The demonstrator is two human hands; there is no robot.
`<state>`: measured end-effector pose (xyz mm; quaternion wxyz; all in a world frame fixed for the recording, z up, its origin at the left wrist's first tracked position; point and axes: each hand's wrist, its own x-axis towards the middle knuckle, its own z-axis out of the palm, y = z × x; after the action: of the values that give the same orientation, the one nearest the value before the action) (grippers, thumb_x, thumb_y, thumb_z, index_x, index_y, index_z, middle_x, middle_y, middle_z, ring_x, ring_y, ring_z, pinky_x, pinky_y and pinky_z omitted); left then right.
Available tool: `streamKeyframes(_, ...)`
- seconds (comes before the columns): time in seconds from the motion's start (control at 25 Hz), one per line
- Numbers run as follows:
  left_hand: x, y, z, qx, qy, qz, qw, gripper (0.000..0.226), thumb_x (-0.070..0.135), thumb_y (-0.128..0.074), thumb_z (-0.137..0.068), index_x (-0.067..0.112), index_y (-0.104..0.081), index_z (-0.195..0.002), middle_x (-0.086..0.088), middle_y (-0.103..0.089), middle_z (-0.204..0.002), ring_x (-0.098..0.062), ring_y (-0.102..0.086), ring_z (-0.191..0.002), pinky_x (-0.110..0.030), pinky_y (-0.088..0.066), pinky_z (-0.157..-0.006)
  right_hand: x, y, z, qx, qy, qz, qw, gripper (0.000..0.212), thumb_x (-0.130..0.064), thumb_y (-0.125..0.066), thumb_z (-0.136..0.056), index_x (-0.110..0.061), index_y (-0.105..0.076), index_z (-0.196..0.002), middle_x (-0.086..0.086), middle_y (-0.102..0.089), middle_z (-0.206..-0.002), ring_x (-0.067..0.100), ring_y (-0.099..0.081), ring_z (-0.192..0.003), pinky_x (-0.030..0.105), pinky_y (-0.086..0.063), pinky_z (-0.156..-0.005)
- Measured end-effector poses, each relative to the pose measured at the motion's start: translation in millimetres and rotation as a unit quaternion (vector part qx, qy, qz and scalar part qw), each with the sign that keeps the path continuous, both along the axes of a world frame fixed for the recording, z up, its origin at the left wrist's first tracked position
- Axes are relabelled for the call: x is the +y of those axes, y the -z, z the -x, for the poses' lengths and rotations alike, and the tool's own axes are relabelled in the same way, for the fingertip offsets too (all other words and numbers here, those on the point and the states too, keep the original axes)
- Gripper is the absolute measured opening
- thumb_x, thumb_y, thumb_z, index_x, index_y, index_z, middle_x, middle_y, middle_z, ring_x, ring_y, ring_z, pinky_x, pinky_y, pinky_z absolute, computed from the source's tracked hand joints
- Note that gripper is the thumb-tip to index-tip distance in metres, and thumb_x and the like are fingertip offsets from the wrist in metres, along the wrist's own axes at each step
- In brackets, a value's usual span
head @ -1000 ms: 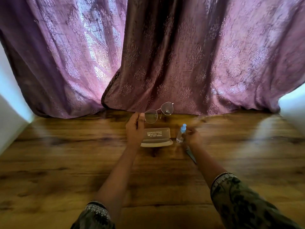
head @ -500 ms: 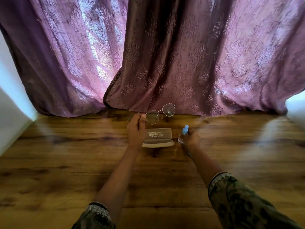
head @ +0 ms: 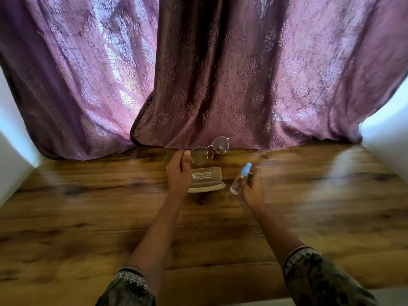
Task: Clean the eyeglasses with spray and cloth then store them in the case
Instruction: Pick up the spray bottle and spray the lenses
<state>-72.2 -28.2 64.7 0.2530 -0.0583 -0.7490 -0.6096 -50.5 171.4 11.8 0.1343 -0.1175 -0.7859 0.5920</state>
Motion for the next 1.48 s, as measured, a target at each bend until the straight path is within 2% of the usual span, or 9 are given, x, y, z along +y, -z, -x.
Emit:
streamKeyframes(0.2,0.8,-1.8,-11.1,0.006,-0.003,0.000,1.000,0.040,0.049,-0.035,-0.089,0.015,-0.047,-0.071,0.003,-0.044,-0.056,-0.017,-0.041,-0.051,-0.037,-0.038,-0.051,-9.9,-2.3,-32.2,0.038,-0.022,0.005,0.999,0.021,-0.013,-0.049,-0.093,-0.012,-0.042,-0.113,0.007,-0.060,-0.097,0.021,-0.061,-0.087,0.042,-0.051,-0.075)
streamKeyframes(0.44,-1.0,-1.1,-30.7,0.001,0.030,0.015,0.999,0.039,0.044,-0.035,-0.092,0.013,-0.045,-0.069,-0.007,-0.046,-0.058,-0.022,-0.045,-0.052,-0.035,-0.039,-0.050,-34.9,-22.5,-72.6,0.081,-0.033,0.006,0.996,0.027,0.005,-0.032,-0.095,0.006,-0.039,-0.121,-0.003,-0.048,-0.077,-0.007,-0.052,-0.060,0.008,-0.041,-0.057)
streamKeyframes(0.6,-1.3,-0.9,-46.0,-0.011,0.058,0.012,0.998,0.031,0.024,-0.038,-0.098,0.016,-0.044,-0.069,0.001,-0.044,-0.055,-0.004,-0.042,-0.047,-0.021,-0.039,-0.045,-54.8,-28.1,-90.4,0.114,-0.025,0.038,0.992,0.036,-0.011,-0.034,-0.096,0.005,-0.038,-0.127,-0.006,-0.049,-0.074,-0.004,-0.048,-0.053,0.015,-0.041,-0.049)
streamKeyframes(0.72,-1.1,0.8,-52.3,-0.009,0.055,0.026,0.998,0.031,0.033,-0.036,-0.095,0.014,-0.046,-0.072,0.002,-0.046,-0.060,-0.010,-0.044,-0.053,-0.027,-0.040,-0.050,-69.8,-46.3,-104.2,0.194,-0.028,-0.042,0.980,0.047,-0.035,-0.045,-0.092,-0.009,-0.039,-0.131,-0.005,-0.057,-0.084,0.006,-0.055,-0.066,0.024,-0.045,-0.058)
streamKeyframes(0.84,3.5,-0.6,-61.9,-0.005,0.051,0.035,0.998,0.027,0.025,-0.036,-0.096,0.012,-0.048,-0.076,0.007,-0.046,-0.061,-0.008,-0.046,-0.055,-0.015,-0.040,-0.053,-79.0,-63.5,-109.7,0.246,-0.060,-0.094,0.963,0.047,-0.020,-0.050,-0.094,-0.024,-0.034,-0.139,0.019,-0.059,-0.100,0.029,-0.057,-0.081,0.039,-0.048,-0.069)
streamKeyframes(0.92,5.7,-2.3,-67.7,-0.012,0.069,0.025,0.997,0.029,0.023,-0.037,-0.097,0.010,-0.048,-0.074,0.004,-0.046,-0.057,-0.014,-0.046,-0.051,-0.024,-0.042,-0.051,-81.8,-69.3,-107.6,0.243,-0.052,-0.142,0.958,0.045,-0.021,-0.048,-0.095,-0.029,-0.036,-0.137,0.016,-0.062,-0.088,0.024,-0.057,-0.065,0.041,-0.047,-0.058)
streamKeyframes(1.08,4.5,-4.8,-69.6,-0.028,0.084,0.024,0.996,0.030,0.030,-0.036,-0.096,0.013,-0.049,-0.076,0.004,-0.048,-0.061,-0.014,-0.049,-0.057,-0.032,-0.043,-0.055,-81.7,-78.0,-105.7,0.227,-0.019,-0.168,0.959,0.042,-0.014,-0.053,-0.089,-0.030,-0.040,-0.126,-0.002,-0.055,-0.072,0.013,-0.048,-0.052,0.025,-0.041,-0.047)
streamKeyframes(1.24,8.1,-15.6,-75.4,-0.051,0.129,0.017,0.990,0.030,0.018,-0.035,-0.099,0.019,-0.047,-0.072,0.005,-0.046,-0.061,0.001,-0.045,-0.050,-0.015,-0.039,-0.052,-84.3,-85.3,-111.7,0.217,0.005,-0.211,0.953,0.061,-0.010,-0.063,-0.083,-0.036,-0.033,-0.130,-0.004,-0.058,-0.099,-0.003,-0.048,-0.063,0.002,-0.038,-0.057)
streamKeyframes(1.48,11.1,-18.6,-84.3,-0.072,0.166,0.012,0.983,0.032,0.018,-0.034,-0.099,0.024,-0.045,-0.070,0.004,-0.045,-0.060,0.003,-0.046,-0.047,-0.010,-0.038,-0.047,-85.4,-85.0,-117.1,0.134,0.011,-0.255,0.957,0.063,-0.002,-0.059,-0.080,-0.025,-0.038,-0.135,0.009,-0.062,-0.099,0.019,-0.058,-0.072,0.031,-0.049,-0.060)
